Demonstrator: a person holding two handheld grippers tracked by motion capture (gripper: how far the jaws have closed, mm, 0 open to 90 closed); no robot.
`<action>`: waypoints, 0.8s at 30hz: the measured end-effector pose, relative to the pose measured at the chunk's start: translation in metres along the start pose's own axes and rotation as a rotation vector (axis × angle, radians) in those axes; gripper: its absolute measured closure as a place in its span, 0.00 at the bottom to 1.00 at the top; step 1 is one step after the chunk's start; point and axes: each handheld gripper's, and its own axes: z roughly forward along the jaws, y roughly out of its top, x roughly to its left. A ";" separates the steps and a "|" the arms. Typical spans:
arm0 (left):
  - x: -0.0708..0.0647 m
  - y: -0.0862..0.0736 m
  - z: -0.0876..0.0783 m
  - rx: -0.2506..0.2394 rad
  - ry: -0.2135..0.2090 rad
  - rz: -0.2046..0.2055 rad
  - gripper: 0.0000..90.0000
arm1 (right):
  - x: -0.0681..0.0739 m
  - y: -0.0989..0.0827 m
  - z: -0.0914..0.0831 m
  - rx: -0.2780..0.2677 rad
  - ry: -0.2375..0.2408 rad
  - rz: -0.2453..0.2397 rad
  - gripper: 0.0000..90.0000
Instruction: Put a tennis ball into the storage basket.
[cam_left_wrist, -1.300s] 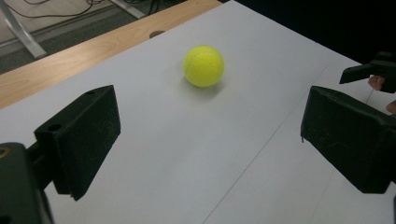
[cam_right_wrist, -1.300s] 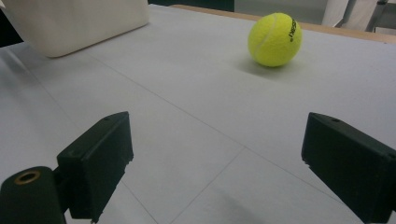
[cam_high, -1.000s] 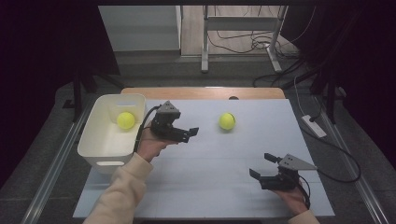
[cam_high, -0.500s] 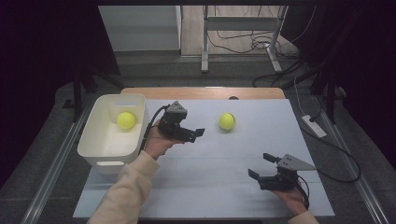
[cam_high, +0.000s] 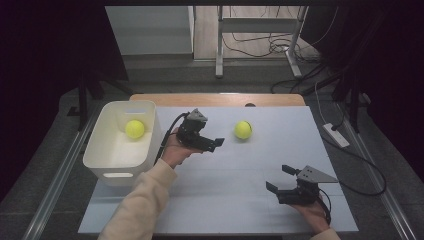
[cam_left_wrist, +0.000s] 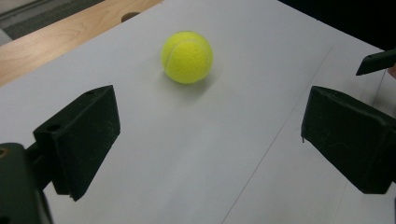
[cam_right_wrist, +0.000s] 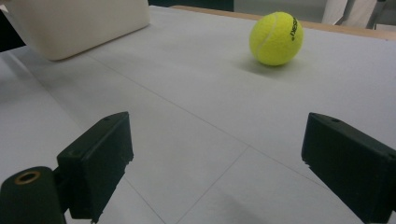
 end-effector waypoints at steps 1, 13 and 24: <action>0.000 0.001 0.002 0.001 -0.003 0.000 0.06 | 0.000 0.000 0.000 0.000 -0.001 0.000 0.10; 0.002 0.004 0.016 0.020 -0.018 0.009 0.06 | 0.002 0.000 -0.003 0.000 -0.005 0.007 0.10; 0.004 0.010 0.029 0.037 -0.022 0.011 0.06 | 0.001 -0.001 -0.003 -0.002 -0.011 0.008 0.10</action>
